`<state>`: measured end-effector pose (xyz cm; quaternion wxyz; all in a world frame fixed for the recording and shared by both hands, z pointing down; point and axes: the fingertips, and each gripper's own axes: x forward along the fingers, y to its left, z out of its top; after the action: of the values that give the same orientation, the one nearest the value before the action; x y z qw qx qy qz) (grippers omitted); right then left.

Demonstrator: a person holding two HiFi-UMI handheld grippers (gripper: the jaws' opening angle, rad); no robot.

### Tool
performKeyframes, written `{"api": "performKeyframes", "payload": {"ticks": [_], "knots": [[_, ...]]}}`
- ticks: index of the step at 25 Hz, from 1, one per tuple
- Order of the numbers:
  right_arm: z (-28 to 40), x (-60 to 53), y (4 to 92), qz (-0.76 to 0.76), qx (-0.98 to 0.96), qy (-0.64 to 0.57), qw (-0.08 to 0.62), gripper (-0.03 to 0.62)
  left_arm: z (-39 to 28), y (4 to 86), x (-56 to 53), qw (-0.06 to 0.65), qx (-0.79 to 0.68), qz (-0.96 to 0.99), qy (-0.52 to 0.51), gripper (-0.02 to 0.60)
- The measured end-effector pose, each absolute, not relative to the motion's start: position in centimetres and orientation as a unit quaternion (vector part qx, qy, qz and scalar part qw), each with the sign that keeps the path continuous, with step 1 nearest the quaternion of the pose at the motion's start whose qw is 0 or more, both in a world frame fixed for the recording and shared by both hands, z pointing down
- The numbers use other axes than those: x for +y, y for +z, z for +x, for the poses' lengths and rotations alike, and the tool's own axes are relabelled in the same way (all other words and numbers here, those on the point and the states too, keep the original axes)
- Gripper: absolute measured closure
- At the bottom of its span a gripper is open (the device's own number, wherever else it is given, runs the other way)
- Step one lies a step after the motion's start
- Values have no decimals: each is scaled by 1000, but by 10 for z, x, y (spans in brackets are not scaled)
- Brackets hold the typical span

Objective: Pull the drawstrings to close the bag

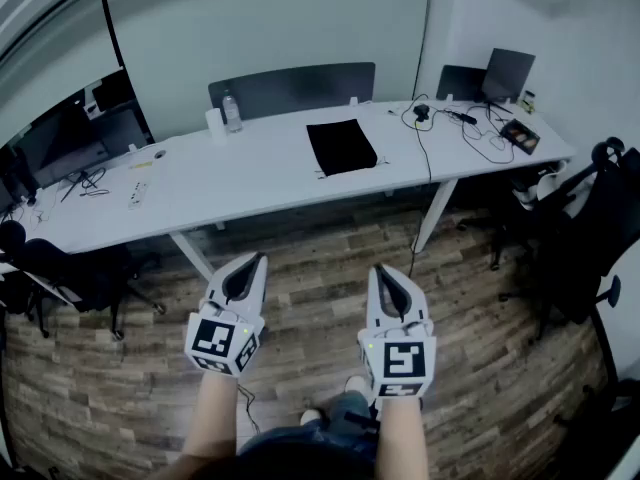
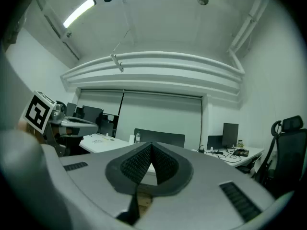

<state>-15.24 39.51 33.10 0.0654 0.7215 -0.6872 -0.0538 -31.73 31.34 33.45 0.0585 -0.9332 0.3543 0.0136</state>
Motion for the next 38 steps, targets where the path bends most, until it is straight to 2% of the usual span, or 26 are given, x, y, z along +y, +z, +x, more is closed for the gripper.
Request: {"api": "performKeyframes", "payload": {"ticks": [7,15,21,38], "knots": [[-174,404,330,724,-682,-67,81,600,-354,330,313,58,368,-927,36,583],[-167,378,334,722,-683,-72,84,600,-341,334,292,57,364,-929,31,583],[-129,337,347,719,-688,-57,77,600,-297,345,252,55,357,-933,16,583],[48,162,358,681,-727,-26,84,600,-127,362,84,22,383,-924,-7,583]]}}
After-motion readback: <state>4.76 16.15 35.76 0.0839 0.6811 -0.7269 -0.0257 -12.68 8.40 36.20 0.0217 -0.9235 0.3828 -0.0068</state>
